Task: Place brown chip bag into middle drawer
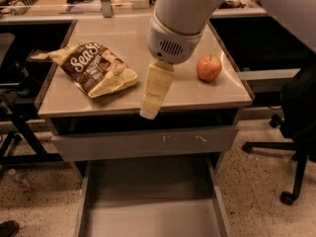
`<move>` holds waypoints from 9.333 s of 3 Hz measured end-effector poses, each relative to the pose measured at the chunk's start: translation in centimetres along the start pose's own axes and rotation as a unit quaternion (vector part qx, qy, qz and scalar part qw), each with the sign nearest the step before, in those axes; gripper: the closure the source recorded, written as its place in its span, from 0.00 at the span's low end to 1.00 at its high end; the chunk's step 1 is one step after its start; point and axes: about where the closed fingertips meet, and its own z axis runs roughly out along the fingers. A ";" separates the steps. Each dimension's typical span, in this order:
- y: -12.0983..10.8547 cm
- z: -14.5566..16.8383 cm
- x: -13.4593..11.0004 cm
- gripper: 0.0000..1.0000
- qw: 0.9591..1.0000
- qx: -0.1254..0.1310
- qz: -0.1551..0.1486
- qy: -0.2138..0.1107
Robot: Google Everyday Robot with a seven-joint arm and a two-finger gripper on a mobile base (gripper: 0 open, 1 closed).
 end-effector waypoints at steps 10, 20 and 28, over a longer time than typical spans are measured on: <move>-15.4 12.9 -14.7 0.00 0.996 -0.060 0.048 -0.040; -15.2 16.5 -15.2 1.00 0.992 -0.098 0.067 -0.042; 7.1 6.9 -3.7 1.00 0.992 -0.109 0.065 0.005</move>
Offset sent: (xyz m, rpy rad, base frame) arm 0.0131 0.0176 -0.0119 0.1079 -0.0017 0.0014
